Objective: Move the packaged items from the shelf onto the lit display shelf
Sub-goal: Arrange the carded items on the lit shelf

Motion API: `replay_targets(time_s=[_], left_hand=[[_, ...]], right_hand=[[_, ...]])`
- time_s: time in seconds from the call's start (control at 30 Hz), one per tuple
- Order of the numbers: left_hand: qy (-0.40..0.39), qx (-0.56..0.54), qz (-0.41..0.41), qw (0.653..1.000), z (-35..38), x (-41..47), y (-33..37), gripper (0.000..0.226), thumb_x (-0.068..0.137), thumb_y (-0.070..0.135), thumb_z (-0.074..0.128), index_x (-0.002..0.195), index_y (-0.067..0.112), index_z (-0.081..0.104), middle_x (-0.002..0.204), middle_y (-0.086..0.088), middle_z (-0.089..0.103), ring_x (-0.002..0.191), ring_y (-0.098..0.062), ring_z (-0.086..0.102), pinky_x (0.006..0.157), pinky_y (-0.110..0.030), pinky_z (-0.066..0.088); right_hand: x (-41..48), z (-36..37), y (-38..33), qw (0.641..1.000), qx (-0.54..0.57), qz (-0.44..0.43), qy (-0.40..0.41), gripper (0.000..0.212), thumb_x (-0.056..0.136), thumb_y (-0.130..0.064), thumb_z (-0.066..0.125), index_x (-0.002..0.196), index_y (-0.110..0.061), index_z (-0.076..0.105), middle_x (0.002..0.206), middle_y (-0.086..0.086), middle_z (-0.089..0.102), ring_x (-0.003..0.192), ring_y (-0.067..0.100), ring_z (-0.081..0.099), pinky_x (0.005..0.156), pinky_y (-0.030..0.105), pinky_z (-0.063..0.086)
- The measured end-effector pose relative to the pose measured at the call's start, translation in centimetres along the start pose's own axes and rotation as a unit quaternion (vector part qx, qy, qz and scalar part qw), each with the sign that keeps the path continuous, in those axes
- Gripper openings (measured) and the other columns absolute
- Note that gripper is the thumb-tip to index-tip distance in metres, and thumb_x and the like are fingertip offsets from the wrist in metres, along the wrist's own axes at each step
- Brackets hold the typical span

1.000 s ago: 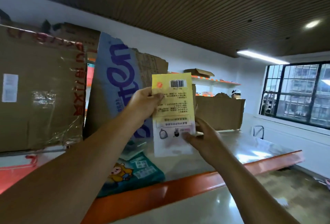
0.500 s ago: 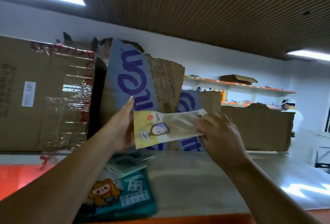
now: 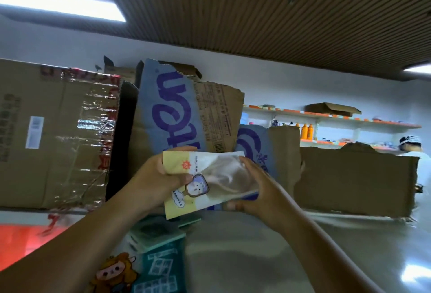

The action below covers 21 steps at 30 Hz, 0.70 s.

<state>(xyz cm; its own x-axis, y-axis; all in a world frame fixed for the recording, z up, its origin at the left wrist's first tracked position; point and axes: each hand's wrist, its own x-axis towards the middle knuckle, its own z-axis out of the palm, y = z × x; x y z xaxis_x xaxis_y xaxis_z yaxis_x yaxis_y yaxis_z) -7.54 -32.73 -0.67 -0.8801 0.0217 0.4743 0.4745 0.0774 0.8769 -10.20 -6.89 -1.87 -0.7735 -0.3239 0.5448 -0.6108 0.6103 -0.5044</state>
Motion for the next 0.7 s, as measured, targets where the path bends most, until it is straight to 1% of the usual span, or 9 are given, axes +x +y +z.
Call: replay_targets(time_s=[0.07,0.1,0.17,0.2,0.33,0.47,0.57,0.63,0.7], left_hand=[[-0.001,0.027,0.007,1.000,0.6,-0.4,0.5,0.051,0.086,-0.011,0.070,0.120,0.027,0.069,0.104,-0.003,0.078,0.098,-0.024,0.075,0.083,-0.043,0.062],[-0.007,0.040,0.010,0.999,0.8,-0.7,0.6,0.051,0.086,-0.011,0.070,0.118,0.029,0.070,0.102,-0.001,0.079,0.096,-0.022,0.075,0.080,-0.038,0.063],[-0.033,0.064,0.018,0.997,1.2,-1.3,0.8,0.051,0.086,-0.009,0.072,0.115,0.033,0.071,0.103,0.000,0.079,0.096,-0.021,0.075,0.079,-0.037,0.062],[-0.041,0.071,0.021,0.996,1.3,-1.5,1.0,0.050,0.086,-0.007,0.072,0.113,0.035,0.073,0.103,-0.001,0.078,0.096,-0.022,0.075,0.082,-0.039,0.061],[-0.038,0.056,0.029,0.997,1.6,-1.9,1.3,0.057,0.085,-0.010,0.071,0.102,0.044,0.076,0.104,-0.005,0.078,0.096,-0.025,0.075,0.084,-0.045,0.059],[-0.038,-0.010,0.039,0.998,2.2,-2.1,1.6,0.052,0.070,-0.004,0.085,0.098,0.039,0.078,0.101,-0.013,0.078,0.095,-0.034,0.075,0.073,-0.039,0.063],[-0.043,-0.031,0.026,0.998,2.3,-2.4,1.7,0.053,0.051,0.017,0.088,0.098,0.038,0.078,0.104,-0.012,0.077,0.096,-0.034,0.075,0.072,-0.038,0.063],[-0.045,-0.013,0.025,0.999,2.5,-2.6,1.7,0.054,0.054,0.028,0.089,0.104,0.042,0.076,0.109,-0.007,0.077,0.098,-0.031,0.075,0.075,-0.041,0.064],[-0.016,0.025,0.032,0.999,2.8,-2.9,1.8,0.053,0.069,0.040,0.090,0.116,0.051,0.068,0.112,0.001,0.075,0.096,-0.027,0.076,0.074,-0.047,0.063]], right_hand=[[0.1,-0.3,-0.5,0.998,0.049,0.026,0.013,0.065,0.077,-0.032,0.085,0.121,-0.052,0.042,0.111,-0.031,0.051,0.095,-0.013,0.058,0.066,0.003,0.044],[0.1,-0.3,-0.5,0.999,0.025,0.026,0.017,0.071,0.075,-0.039,0.085,0.129,-0.052,0.040,0.113,-0.030,0.052,0.097,-0.008,0.058,0.065,0.005,0.044],[0.1,0.0,-0.1,0.999,-0.024,0.035,0.014,0.098,0.072,-0.050,0.085,0.150,-0.045,0.026,0.123,-0.026,0.046,0.108,-0.001,0.049,0.077,0.010,0.041],[0.0,0.1,-0.1,0.999,-0.034,0.033,0.008,0.105,0.071,-0.052,0.085,0.153,-0.044,0.021,0.128,-0.024,0.045,0.113,0.000,0.046,0.084,0.015,0.041],[0.1,0.4,0.0,1.000,-0.016,0.016,-0.006,0.114,0.065,-0.054,0.087,0.154,-0.048,0.015,0.147,-0.017,0.044,0.127,0.007,0.045,0.101,0.028,0.042],[0.2,0.4,0.2,1.000,0.010,0.024,-0.006,0.109,0.059,-0.063,0.086,0.148,-0.051,0.024,0.142,-0.017,0.050,0.124,0.008,0.052,0.104,0.041,0.049],[-0.1,0.2,0.0,1.000,-0.006,0.009,0.029,0.102,0.063,-0.060,0.085,0.147,-0.046,0.028,0.142,-0.017,0.049,0.123,0.005,0.049,0.104,0.033,0.046],[-0.2,-0.2,-0.1,0.998,-0.031,0.000,0.054,0.100,0.068,-0.056,0.084,0.149,-0.042,0.028,0.142,-0.016,0.047,0.121,0.003,0.044,0.100,0.026,0.042],[-0.1,-0.6,0.0,0.996,-0.053,0.002,0.069,0.101,0.069,-0.053,0.083,0.152,-0.039,0.026,0.145,-0.014,0.045,0.125,0.006,0.042,0.100,0.026,0.040]])
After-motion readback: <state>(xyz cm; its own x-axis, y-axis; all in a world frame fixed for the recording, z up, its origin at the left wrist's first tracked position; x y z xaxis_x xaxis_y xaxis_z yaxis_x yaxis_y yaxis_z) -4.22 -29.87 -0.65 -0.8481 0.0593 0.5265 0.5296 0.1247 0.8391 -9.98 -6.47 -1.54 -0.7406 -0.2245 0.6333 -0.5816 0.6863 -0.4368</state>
